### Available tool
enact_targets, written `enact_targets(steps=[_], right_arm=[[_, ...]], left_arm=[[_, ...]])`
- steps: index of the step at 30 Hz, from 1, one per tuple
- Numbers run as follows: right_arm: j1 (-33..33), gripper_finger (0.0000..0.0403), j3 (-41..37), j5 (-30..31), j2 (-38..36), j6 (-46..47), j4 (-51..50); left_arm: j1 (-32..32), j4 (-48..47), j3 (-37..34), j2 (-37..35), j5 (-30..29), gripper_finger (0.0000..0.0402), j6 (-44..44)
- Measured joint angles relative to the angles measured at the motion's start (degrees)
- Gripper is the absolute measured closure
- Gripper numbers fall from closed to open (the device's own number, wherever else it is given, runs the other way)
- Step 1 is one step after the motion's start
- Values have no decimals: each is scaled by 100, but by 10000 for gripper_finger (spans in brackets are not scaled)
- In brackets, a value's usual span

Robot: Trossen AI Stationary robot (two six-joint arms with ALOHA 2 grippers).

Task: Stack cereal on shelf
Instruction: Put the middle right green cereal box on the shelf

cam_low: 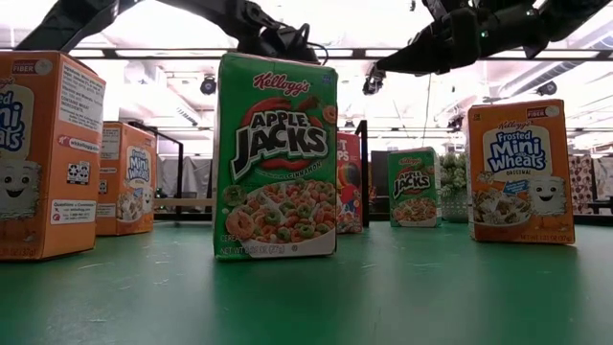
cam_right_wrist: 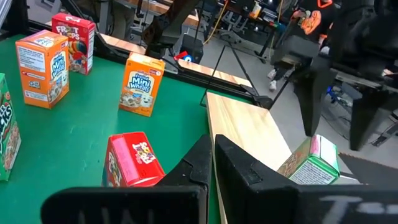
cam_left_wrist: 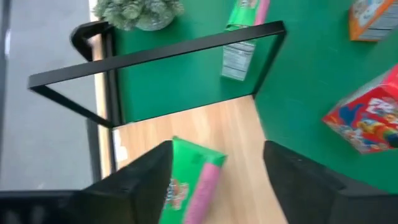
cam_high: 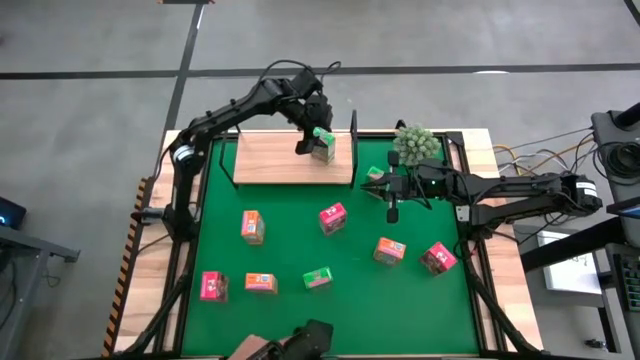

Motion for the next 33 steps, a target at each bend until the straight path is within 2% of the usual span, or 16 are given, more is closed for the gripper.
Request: enact_targets(steps=[4,8,24,33], right_arm=[[0,390,1,1,0,-21,0],[0,390,0,2,0,-67,0],[0,390,0,2,0,-90,0],[-37,390,0,4,2,-89,-2]], left_arm=[[73,107,-157,18,-191,103,215],[159,296,-314,17,-196,95,227],[273,656,-812,22,-186,134,238],[273,559,-812,20,-189,194,231]])
